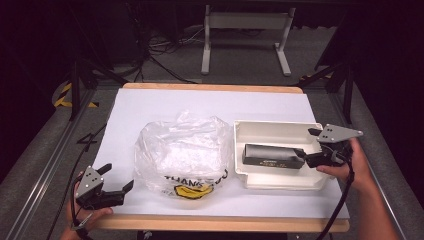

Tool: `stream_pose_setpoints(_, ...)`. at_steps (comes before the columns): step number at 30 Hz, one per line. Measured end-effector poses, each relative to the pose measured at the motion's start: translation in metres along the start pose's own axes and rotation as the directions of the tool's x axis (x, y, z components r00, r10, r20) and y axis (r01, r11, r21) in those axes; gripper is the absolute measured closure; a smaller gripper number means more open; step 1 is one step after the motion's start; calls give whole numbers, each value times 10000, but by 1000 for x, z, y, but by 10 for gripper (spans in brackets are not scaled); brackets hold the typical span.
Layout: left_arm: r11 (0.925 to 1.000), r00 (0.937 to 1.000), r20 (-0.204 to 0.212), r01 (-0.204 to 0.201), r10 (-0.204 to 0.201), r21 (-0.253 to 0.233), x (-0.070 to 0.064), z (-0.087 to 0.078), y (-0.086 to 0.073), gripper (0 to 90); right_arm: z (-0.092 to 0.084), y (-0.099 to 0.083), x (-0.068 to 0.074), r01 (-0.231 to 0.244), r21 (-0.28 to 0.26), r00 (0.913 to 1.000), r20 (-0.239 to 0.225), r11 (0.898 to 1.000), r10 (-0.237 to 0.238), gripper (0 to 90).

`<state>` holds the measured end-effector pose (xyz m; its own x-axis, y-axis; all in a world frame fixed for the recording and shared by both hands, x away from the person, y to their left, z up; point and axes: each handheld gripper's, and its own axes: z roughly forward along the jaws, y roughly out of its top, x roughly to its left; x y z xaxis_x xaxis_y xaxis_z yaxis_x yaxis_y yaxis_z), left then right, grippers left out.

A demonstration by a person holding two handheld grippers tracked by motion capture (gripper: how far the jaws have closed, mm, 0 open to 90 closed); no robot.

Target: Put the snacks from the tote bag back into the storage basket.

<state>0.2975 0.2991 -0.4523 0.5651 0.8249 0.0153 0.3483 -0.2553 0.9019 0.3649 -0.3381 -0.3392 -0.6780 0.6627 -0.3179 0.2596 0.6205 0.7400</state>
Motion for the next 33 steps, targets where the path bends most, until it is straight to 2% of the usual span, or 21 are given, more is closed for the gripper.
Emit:
stream_pose_setpoints(10,10000,10000,-12,-19,19,23,0,0,0,64,-2,1,4,-657,37,9953,708,9978,653,191)
stream_pose_setpoints(24,10000,10000,-30,-1,1,28,1,-1,0,64,-12,-2,13,-721,-38,9885,1331,9974,720,167)
stream_pose_setpoints(33,10000,10000,-24,-8,9,31,0,-1,0,64,-19,-13,14,-1191,-37,9779,1724,9929,1180,131)
